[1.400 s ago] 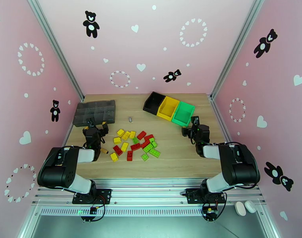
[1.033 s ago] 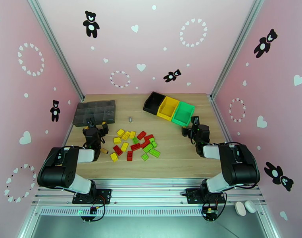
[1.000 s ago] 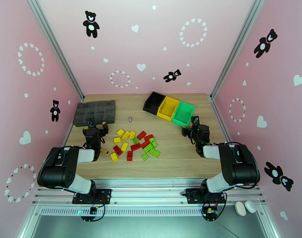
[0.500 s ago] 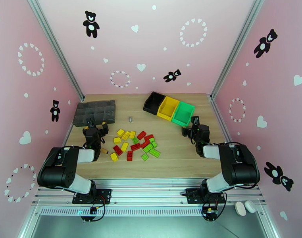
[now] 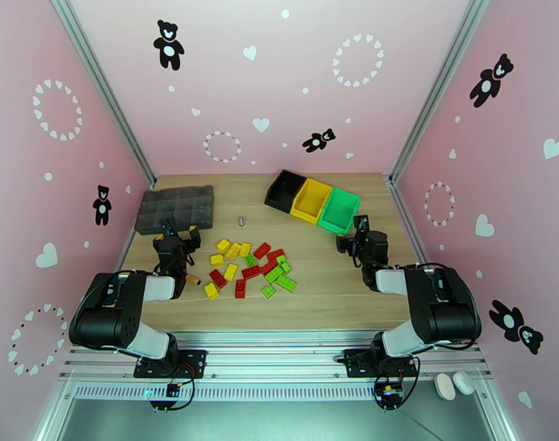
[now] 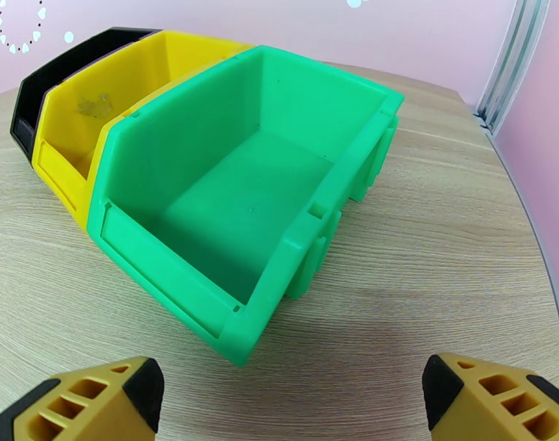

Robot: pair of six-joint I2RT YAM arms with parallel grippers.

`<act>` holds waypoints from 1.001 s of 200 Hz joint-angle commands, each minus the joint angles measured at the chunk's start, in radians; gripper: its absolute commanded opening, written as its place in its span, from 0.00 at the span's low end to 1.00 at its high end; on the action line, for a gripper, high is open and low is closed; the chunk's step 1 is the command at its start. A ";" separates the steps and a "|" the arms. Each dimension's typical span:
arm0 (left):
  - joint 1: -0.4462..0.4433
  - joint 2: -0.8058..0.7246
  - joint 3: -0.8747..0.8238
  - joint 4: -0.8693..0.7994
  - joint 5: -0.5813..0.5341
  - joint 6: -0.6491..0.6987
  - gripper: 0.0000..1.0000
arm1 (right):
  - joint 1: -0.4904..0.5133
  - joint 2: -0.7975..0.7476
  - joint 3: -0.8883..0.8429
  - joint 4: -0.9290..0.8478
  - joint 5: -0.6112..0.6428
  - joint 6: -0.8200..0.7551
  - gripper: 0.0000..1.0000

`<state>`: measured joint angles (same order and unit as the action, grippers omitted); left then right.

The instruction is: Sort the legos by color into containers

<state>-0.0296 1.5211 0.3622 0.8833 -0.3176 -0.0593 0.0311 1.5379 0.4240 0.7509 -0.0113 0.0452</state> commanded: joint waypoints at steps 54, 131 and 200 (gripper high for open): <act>0.002 -0.198 0.000 -0.162 0.000 0.005 0.98 | -0.004 -0.177 0.053 -0.200 0.113 0.052 0.99; 0.004 -0.596 0.397 -1.199 -0.132 -0.381 0.98 | -0.005 -0.437 0.447 -1.227 0.248 0.417 0.99; 0.005 -0.575 0.536 -1.577 0.263 -0.684 0.98 | 0.015 -0.311 0.591 -1.478 -0.251 0.555 0.79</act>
<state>-0.0284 0.9268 0.8875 -0.5114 -0.3141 -0.5884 0.0265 1.1942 0.9707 -0.5903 -0.0235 0.5217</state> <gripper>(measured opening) 0.985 0.863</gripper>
